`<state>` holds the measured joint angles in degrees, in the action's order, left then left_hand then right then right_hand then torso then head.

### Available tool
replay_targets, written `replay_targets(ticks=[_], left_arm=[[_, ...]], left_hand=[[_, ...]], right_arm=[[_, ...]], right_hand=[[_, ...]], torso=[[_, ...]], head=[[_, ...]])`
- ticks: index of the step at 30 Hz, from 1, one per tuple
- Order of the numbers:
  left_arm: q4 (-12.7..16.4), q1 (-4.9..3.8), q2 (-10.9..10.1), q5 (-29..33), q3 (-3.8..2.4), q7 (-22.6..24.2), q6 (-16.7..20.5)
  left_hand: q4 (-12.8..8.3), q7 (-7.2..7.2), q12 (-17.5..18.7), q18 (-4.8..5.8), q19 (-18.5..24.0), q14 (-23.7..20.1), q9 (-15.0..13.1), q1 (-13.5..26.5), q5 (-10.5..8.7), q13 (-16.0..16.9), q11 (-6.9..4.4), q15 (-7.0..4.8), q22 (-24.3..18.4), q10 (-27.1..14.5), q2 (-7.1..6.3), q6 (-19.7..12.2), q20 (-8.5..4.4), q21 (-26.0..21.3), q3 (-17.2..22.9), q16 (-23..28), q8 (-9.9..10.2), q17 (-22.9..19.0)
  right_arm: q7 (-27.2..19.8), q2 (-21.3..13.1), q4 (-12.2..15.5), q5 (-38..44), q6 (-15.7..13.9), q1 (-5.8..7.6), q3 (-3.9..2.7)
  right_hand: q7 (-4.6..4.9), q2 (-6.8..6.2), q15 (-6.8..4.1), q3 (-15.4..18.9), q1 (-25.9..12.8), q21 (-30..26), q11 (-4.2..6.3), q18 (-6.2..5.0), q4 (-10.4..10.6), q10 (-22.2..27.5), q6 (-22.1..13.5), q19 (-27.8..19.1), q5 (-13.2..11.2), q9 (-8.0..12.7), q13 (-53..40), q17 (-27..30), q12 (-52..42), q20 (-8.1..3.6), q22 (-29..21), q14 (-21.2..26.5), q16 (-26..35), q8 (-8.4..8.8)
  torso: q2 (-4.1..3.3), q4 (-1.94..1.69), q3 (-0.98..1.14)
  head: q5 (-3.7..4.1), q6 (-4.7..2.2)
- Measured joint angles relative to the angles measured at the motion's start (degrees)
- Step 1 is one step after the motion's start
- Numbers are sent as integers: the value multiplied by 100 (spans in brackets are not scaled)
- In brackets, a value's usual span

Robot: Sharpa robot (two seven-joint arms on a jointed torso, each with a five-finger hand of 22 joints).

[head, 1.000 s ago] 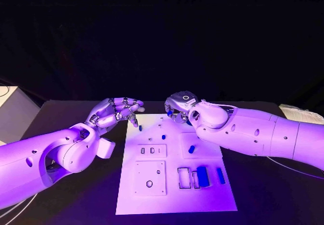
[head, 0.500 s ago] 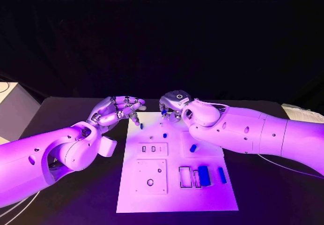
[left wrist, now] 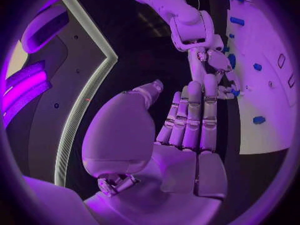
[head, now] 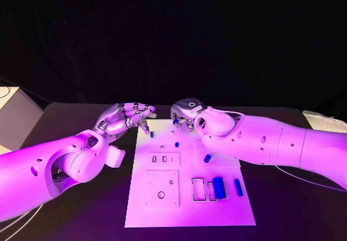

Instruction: Assemble the parts on the task board

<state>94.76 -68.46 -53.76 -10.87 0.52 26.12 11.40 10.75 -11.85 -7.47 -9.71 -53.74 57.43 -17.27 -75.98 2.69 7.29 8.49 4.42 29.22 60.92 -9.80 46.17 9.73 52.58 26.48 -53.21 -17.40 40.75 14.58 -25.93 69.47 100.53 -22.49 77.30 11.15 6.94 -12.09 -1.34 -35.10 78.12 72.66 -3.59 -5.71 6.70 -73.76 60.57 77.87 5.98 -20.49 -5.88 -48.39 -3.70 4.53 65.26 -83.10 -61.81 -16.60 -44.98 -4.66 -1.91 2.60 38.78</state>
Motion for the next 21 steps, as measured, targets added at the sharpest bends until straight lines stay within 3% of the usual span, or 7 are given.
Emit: replay_targets(ticks=[21], left_arm=[[-3, -2, -1, 0, -1, -6, 0]], left_hand=[[0, 0, -1, 0, 0, 0, 1, 0, 0, 2, 21, 0, 14, -21, 0, 0, 0, 21, 0, 0, 24, 0]], right_arm=[[-35, 26, -35, -8, 103, -28, 2]], right_hand=[[2, -25, 0, -16, -25, 0, -4, -1, -17, -4, -20, 0, -1, -19, 3, 22, 42, 0, -6, 0, 0, 17]], torso=[[-14, -3, 2]], head=[[-17, 32]])
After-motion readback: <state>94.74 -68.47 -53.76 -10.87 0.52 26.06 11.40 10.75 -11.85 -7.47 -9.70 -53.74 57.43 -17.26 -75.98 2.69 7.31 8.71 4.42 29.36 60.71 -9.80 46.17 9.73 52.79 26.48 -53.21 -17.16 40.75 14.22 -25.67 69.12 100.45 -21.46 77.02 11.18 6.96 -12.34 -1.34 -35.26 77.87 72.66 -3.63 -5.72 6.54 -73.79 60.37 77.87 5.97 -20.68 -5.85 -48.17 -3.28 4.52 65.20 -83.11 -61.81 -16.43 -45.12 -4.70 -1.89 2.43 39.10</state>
